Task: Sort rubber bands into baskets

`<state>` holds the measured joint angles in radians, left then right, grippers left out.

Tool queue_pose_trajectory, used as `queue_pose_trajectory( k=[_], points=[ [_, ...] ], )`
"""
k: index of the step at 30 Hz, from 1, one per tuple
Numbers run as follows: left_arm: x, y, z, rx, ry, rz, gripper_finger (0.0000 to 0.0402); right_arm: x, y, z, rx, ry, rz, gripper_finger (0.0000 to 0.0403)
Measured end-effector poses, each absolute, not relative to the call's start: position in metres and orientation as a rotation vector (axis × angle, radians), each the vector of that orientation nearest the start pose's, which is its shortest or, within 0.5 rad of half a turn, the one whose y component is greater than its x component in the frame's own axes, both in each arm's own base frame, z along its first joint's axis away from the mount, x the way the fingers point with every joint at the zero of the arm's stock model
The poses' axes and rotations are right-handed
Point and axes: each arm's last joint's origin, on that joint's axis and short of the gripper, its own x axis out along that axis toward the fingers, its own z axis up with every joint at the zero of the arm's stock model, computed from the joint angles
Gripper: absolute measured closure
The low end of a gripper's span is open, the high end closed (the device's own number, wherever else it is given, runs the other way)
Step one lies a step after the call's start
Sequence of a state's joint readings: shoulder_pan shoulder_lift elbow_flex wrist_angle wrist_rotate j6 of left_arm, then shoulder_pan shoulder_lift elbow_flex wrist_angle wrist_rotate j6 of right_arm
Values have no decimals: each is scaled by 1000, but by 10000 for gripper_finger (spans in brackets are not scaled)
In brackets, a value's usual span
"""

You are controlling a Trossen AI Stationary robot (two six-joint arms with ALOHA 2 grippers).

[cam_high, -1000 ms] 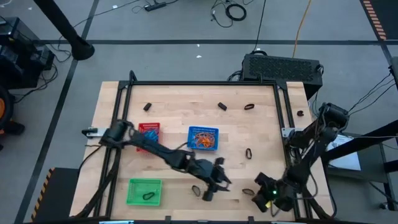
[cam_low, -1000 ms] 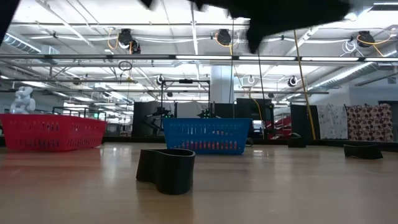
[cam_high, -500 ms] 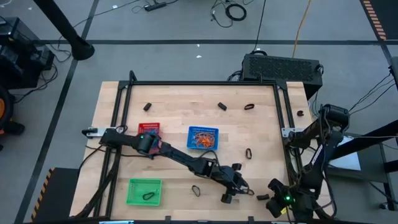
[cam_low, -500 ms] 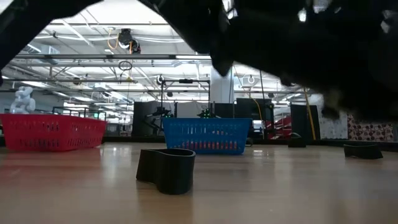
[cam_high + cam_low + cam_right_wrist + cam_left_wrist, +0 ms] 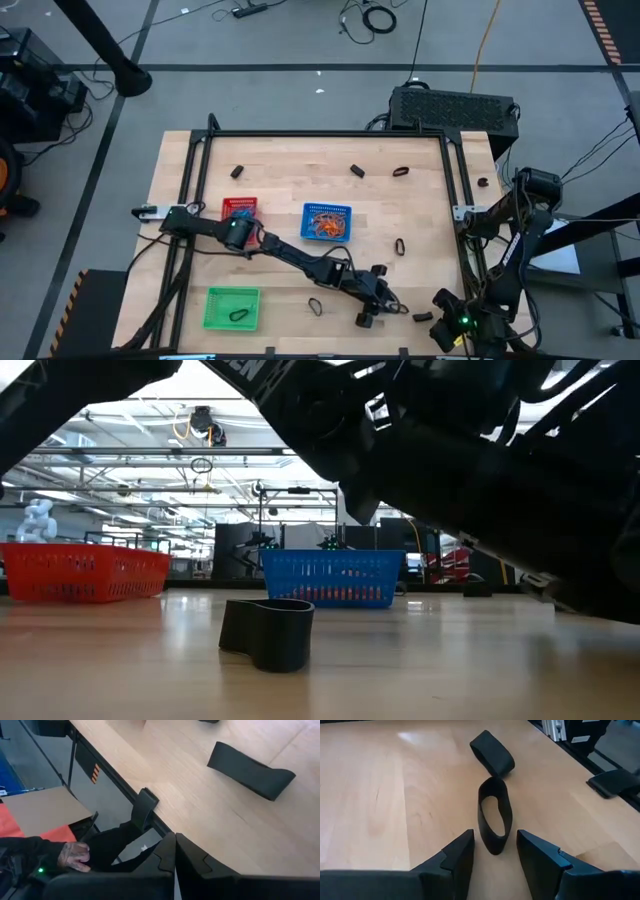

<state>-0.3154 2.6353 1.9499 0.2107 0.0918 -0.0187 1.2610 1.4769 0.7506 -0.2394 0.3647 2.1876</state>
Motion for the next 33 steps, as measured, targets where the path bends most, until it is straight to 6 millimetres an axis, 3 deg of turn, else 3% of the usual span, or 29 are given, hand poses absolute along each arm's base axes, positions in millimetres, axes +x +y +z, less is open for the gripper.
queue_pose_trajectory(
  k=[12, 15, 20, 23, 28, 33],
  points=[
    [536, -178, 77, -15, 482, -389, 252, 95, 255, 170, 1254, 1100, -262, 403],
    [536, -178, 76, -42, 488, -381, 285, 97, 253, 169, 1258, 1095, -280, 403],
    [536, -179, 76, -46, 485, -384, 380, 99, 252, 169, 1257, 1089, -284, 403],
    [535, -180, 77, -54, 486, -395, 389, 99, 252, 169, 1255, 1089, -285, 403],
    [532, -183, 95, -78, 501, -416, 395, 99, 251, 169, 1241, 1090, -289, 403],
    [525, -180, 151, -109, 523, -425, 396, 100, 246, 166, 1199, 1077, -335, 403]
  ],
)
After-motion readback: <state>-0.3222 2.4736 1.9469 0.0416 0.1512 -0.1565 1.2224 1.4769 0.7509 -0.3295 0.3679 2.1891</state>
